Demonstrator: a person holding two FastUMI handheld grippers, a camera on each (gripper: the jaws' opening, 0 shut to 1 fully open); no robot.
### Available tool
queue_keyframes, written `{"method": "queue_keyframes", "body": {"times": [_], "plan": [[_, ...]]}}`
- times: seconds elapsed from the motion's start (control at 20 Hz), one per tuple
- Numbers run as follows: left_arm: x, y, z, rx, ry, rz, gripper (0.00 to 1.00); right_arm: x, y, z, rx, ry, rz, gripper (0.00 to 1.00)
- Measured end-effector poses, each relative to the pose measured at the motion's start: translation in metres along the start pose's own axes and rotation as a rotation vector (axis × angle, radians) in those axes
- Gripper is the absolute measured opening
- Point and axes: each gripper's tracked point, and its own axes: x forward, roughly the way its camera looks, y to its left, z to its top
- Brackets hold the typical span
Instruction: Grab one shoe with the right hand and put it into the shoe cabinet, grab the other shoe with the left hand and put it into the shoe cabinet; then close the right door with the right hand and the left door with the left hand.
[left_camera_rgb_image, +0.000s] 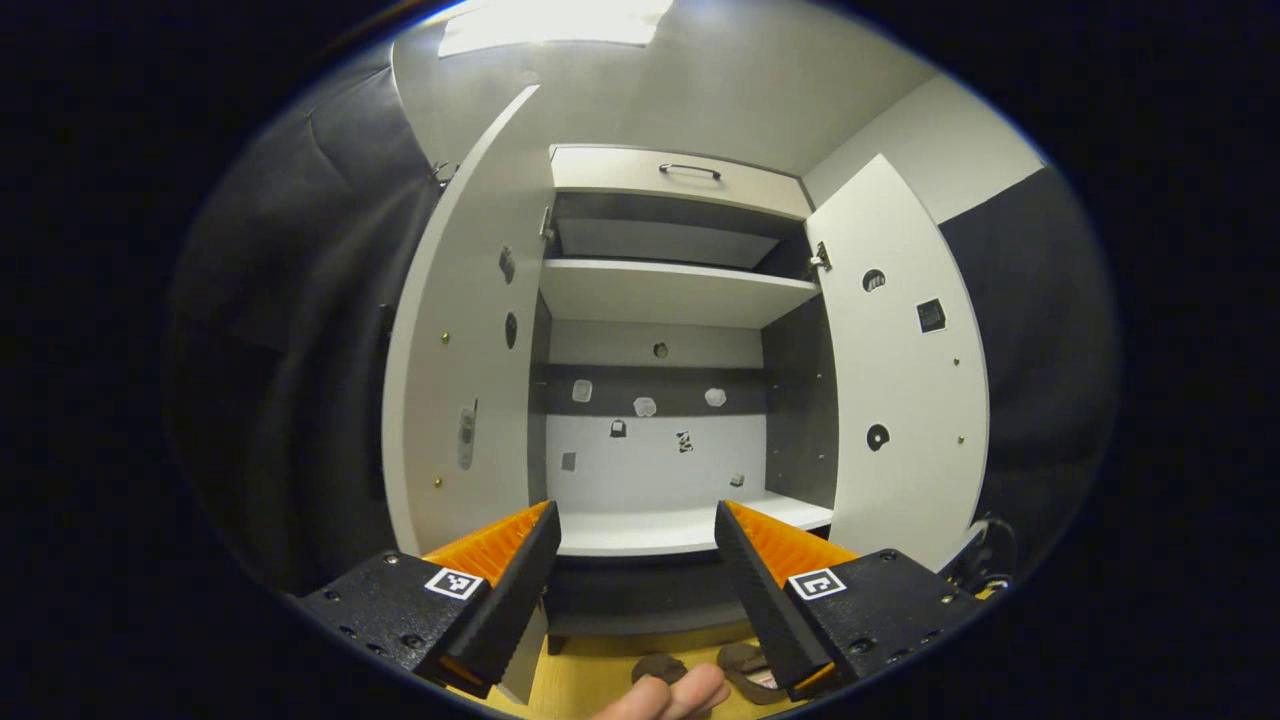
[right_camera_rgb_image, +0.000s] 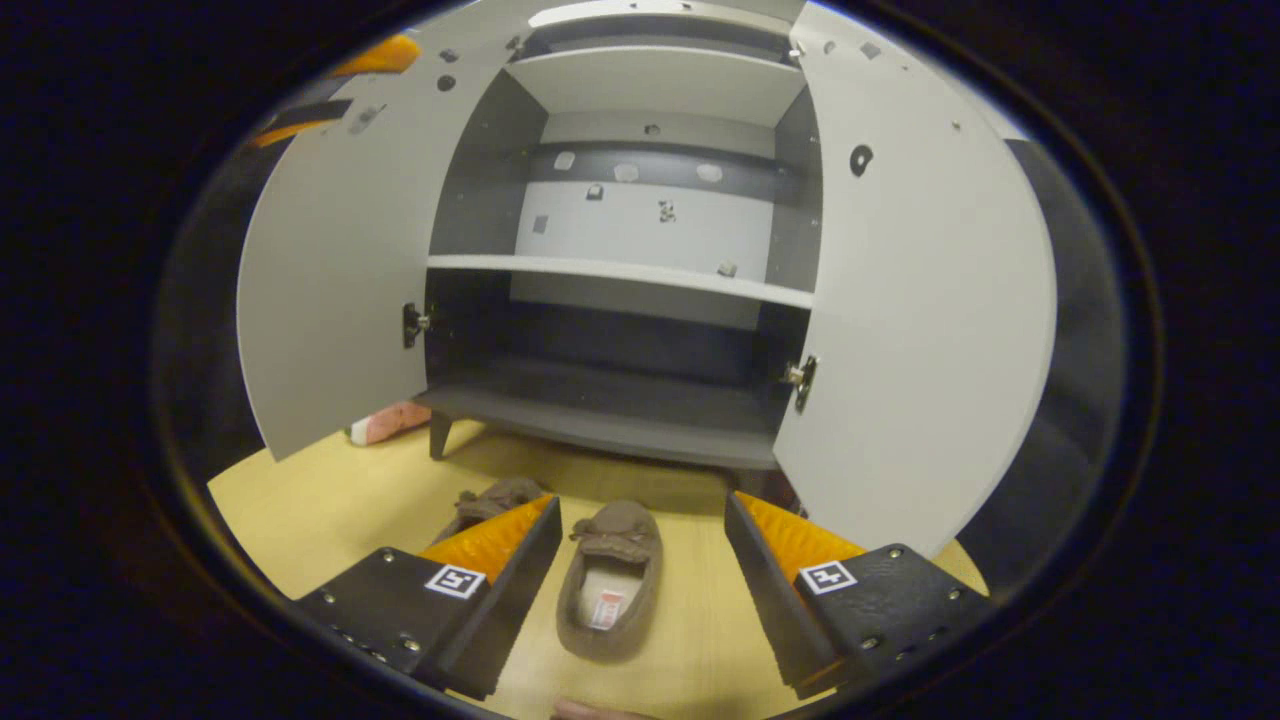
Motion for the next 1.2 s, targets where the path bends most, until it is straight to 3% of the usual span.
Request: {"method": "queue_keyframes", "body": {"times": [0.1,0.25,0.4,0.45,0.5,0.75,0.8,0.95,1.1,1.15,1.2], "plan": [[0.014,-0.005,-0.01,-0.032,0.001,-0.012,0.92,0.015,0.008,-0.031,0.015,0.071,0.026,0.98],[0.034,-0.005,-0.04,-0.04,0.031,-0.022,0.95,0.039,0.017,-0.066,0.039,0.144,0.029,0.97],[0.051,0.01,-0.066,-0.049,0.102,0.006,0.92,0.056,0.029,-0.088,0.043,0.197,0.047,0.78],[0.058,0.016,-0.066,-0.055,0.065,0.022,0.96,0.058,0.032,-0.091,0.048,0.207,0.045,0.78],[0.062,0.022,-0.067,-0.041,0.069,0.04,0.96,0.064,0.037,-0.094,0.04,0.211,0.047,0.69],[0.067,0.035,-0.067,-0.022,0.061,0.042,0.95,0.095,0.047,-0.109,0.013,0.255,0.012,0.65],[0.067,0.037,-0.066,-0.014,0.052,0.05,0.95,0.101,0.044,-0.112,0.0,0.258,-0.008,0.48],[0.067,0.035,-0.06,0.015,0.019,0.027,0.95,0.119,0.049,-0.115,0.02,0.247,-0.016,0.3],[0.073,0.046,-0.065,0.04,0.029,0.056,0.95,0.112,0.053,-0.103,0.027,0.199,-0.019,0.29],[0.075,0.046,-0.065,0.043,0.032,0.061,0.95,0.115,0.057,-0.107,0.052,0.197,-0.005,0.08],[0.076,0.045,-0.068,0.035,0.038,0.059,0.95,0.117,0.061,-0.111,0.074,0.192,0.018,0.08]]}}
